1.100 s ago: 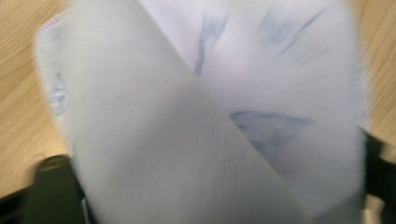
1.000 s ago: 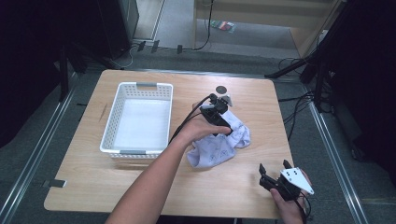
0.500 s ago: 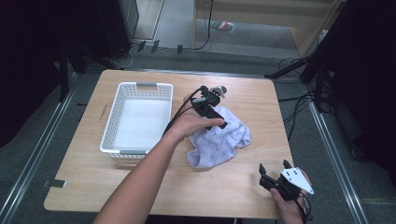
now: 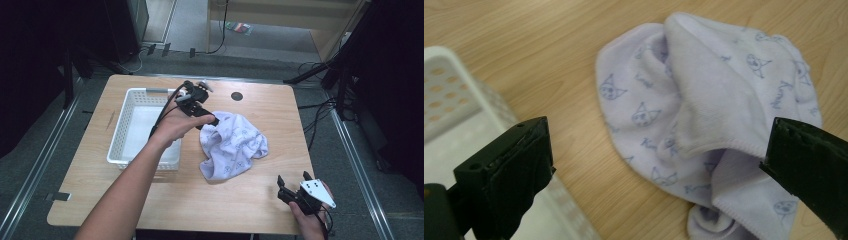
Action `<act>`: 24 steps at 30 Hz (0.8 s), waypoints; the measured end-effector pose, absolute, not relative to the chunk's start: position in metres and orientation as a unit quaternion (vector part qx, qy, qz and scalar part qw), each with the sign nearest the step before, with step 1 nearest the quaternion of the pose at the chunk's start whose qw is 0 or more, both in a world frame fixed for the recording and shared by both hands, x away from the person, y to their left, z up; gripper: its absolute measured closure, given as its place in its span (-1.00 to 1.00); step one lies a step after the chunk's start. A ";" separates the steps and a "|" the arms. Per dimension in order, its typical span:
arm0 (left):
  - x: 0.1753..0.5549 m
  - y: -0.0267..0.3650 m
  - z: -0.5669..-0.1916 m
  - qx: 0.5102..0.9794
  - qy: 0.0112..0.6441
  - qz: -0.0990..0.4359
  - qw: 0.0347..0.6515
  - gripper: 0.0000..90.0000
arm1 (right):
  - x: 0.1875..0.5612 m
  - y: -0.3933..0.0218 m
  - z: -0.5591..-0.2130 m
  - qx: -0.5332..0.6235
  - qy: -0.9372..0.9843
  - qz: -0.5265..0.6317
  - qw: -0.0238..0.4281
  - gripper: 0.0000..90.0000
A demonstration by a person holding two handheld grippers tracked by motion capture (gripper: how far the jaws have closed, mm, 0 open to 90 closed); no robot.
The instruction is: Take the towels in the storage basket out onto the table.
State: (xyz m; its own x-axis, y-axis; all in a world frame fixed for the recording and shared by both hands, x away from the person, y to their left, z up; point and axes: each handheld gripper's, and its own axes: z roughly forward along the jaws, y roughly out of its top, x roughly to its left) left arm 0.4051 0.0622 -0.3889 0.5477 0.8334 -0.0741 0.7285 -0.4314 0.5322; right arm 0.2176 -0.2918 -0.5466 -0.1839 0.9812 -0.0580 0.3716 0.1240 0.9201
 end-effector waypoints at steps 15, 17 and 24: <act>0.386 0.150 -0.372 0.803 0.510 0.138 0.277 -1.00 | 0.218 -0.292 -0.546 0.522 0.651 0.407 0.370 -0.71; 0.385 0.155 -0.371 0.799 0.513 0.139 0.281 -1.00 | 0.218 -0.292 -0.547 0.522 0.651 0.408 0.370 -0.71; 0.380 0.193 -0.383 0.780 0.542 0.144 0.278 -1.00 | 0.218 -0.292 -0.547 0.523 0.651 0.408 0.369 -0.71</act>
State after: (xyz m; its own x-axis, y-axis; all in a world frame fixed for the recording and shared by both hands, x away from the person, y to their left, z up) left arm 0.3805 0.1932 -0.3827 0.3707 0.9256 -0.0771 0.7659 -0.2577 0.5891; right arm 0.2181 -0.2916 -0.5465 -0.1814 0.9819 -0.0548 0.3797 0.1213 0.9171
